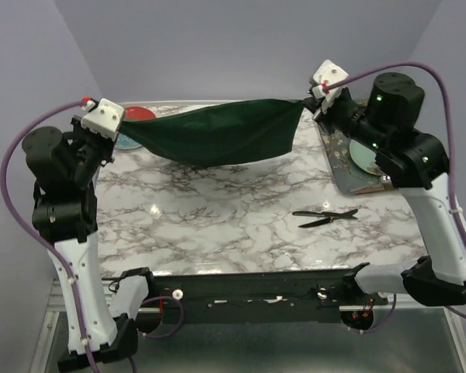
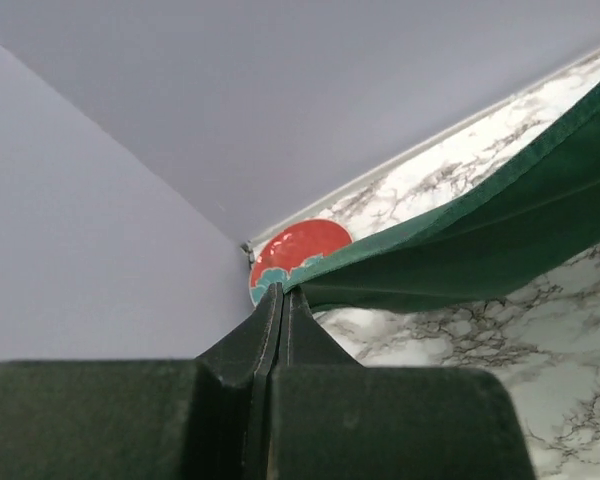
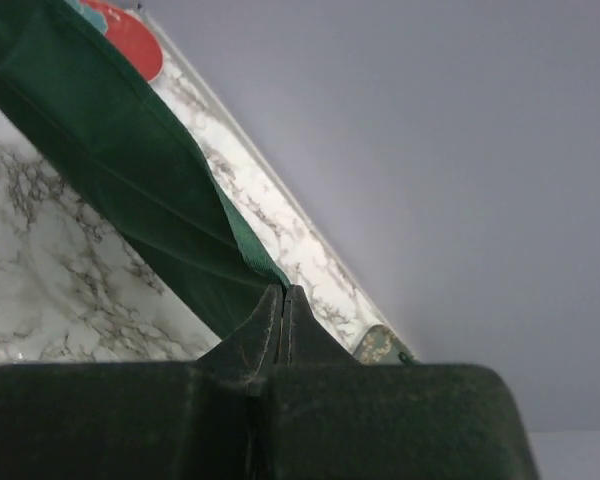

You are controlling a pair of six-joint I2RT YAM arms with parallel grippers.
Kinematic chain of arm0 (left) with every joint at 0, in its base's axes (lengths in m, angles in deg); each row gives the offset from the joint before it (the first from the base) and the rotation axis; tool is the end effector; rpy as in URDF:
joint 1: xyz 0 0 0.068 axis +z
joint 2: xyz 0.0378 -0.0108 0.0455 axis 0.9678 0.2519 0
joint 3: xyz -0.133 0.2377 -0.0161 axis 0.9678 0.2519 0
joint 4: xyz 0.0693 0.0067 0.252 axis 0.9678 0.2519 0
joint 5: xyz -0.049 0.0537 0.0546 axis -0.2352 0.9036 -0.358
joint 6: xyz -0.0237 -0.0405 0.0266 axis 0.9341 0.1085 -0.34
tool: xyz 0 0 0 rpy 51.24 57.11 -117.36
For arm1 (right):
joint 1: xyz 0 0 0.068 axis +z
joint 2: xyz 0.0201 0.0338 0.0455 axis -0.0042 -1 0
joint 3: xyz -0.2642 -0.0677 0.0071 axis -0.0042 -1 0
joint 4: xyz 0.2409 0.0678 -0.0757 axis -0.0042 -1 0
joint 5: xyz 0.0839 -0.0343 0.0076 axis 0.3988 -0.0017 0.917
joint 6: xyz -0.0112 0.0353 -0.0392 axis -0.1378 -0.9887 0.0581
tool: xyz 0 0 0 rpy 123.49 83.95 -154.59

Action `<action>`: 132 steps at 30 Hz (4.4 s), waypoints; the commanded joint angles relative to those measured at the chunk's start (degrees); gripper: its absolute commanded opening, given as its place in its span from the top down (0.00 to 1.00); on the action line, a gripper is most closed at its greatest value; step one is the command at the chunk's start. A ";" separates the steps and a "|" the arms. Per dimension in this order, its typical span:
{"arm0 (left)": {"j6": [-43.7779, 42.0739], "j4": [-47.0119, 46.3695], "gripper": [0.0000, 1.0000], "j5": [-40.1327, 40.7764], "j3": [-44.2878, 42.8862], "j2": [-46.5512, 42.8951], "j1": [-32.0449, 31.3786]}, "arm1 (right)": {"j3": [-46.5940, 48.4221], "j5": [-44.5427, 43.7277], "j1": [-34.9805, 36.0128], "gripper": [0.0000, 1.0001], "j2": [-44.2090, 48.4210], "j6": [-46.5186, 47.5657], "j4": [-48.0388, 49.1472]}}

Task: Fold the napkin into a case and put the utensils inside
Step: Flatten out the crumpled napkin at the center of the board, then fold and flatten the napkin into a folded napkin.

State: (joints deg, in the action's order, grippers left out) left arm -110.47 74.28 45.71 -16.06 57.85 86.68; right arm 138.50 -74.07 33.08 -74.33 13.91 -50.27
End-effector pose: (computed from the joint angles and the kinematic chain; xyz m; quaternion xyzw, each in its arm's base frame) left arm 0.1484 0.0153 0.4991 0.2188 0.7022 0.0656 0.6744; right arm 0.1961 0.1320 0.5349 -0.4452 0.6201 0.0542 0.6437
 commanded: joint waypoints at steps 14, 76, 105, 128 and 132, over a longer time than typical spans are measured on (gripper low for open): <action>7.02 1.17 1.00 -1.59 -5.08 -13.25 -0.02 | 5.47 7.58 1.26 0.99 12.07 -0.75 -8.98; -31.47 3.46 1.00 7.73 43.95 12.43 -5.73 | -39.72 16.71 -9.20 0.99 -19.93 6.80 0.44; -38.86 11.63 1.00 10.37 53.71 -0.66 -5.73 | -53.44 13.89 -4.10 0.99 -13.16 7.32 0.36; -43.16 16.99 0.63 9.76 56.18 -8.92 -5.99 | -53.10 14.42 -2.87 0.52 -11.76 9.52 -3.67; -42.29 18.05 0.54 7.31 53.03 -11.83 -5.82 | -48.62 16.79 -2.87 0.34 -9.21 9.35 -8.16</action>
State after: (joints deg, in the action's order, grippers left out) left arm -152.62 89.78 55.37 40.31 48.96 80.67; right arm 84.21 -59.57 29.93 -87.19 22.72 -53.20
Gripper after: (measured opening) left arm 0.406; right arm 0.624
